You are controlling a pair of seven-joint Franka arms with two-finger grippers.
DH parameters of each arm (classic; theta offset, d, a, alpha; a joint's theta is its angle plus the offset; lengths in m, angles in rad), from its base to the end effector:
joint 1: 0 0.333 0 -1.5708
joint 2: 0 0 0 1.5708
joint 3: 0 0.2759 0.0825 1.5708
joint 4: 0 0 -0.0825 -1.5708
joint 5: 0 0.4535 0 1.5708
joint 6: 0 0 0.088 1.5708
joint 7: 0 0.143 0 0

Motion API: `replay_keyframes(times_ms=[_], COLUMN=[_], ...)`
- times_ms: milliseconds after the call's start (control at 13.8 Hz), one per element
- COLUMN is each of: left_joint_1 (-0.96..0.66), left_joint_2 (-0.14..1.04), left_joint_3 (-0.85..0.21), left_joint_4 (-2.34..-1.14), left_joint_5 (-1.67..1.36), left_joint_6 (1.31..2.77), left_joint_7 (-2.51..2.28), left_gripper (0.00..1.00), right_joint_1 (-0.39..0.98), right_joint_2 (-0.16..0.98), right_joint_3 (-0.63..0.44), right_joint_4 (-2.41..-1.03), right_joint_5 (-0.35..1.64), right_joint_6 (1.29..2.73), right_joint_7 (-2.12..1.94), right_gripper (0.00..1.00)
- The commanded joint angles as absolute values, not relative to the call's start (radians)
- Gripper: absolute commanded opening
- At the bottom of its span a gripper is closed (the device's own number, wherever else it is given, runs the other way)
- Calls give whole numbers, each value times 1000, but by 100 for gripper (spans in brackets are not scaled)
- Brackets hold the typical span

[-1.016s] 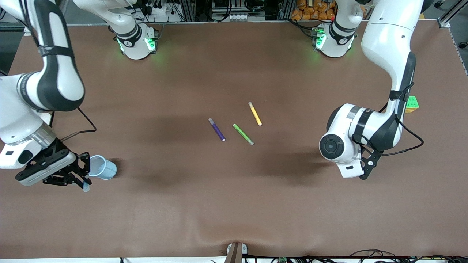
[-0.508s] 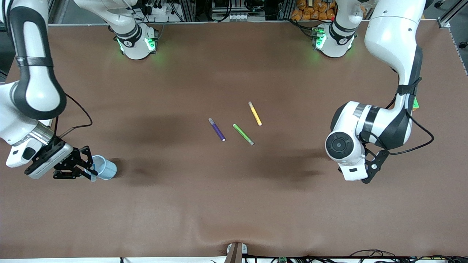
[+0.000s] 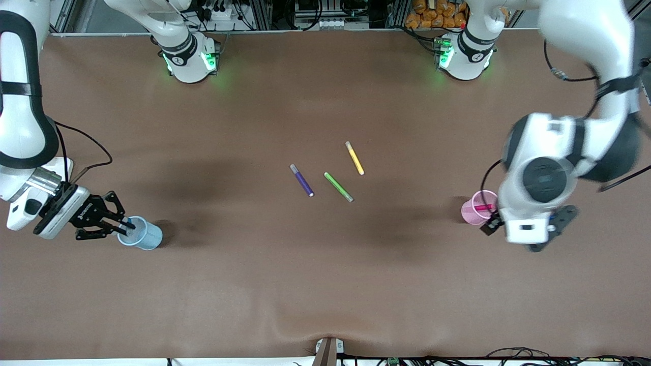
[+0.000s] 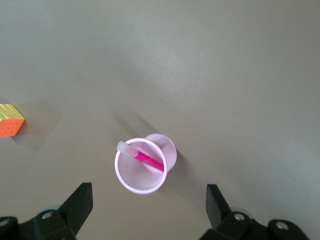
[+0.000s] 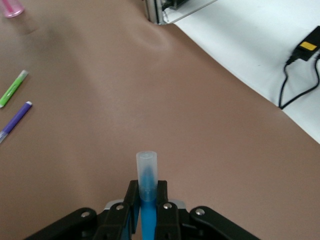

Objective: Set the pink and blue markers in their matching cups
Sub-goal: 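Drop the pink marker into the pink cup while the right gripper carries blue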

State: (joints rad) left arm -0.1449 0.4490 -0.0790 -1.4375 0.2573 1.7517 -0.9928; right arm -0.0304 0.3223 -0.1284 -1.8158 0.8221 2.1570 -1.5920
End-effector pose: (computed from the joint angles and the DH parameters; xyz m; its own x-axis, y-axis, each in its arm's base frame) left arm 0.7101 -0.1233 0.3335 0.7615 0.6405 0.0999 0.6440 -0.7300 -0.2289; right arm 0.6948 -0.0569 0.2718 0.4768 0.6489 0.5929 0.8428 -0.5290 -0.0987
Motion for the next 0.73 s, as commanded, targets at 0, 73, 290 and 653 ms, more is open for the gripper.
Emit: replay_keyframes(times_ms=[0,73,290,653], left_joint_1=[-103,-91,-66,-9], left_joint_2=[374,356,307,217], left_joint_3=[-84,-83,-81,-75], left_joint_4=[-1456,-1457,-1460,-1454], left_joint_5=[189,184,141,133], left_joint_6=[1744,1741,1717,1692], left_joint_7=[-837,-795,-669,-465], left_gripper=[100,100,100,100], right_joint_1=[-58,-63,-77,-112], right_joint_2=[324,331,377,431], right_joint_3=[-110,-109,-110,-110], right_joint_4=[-1825,-1824,-1801,-1735], right_joint_5=[853,856,916,940], right_joint_6=[2114,2105,2102,2048], right_joint_7=[-1681,-1698,-1819,-1925], right_gripper=[0,0,0,0])
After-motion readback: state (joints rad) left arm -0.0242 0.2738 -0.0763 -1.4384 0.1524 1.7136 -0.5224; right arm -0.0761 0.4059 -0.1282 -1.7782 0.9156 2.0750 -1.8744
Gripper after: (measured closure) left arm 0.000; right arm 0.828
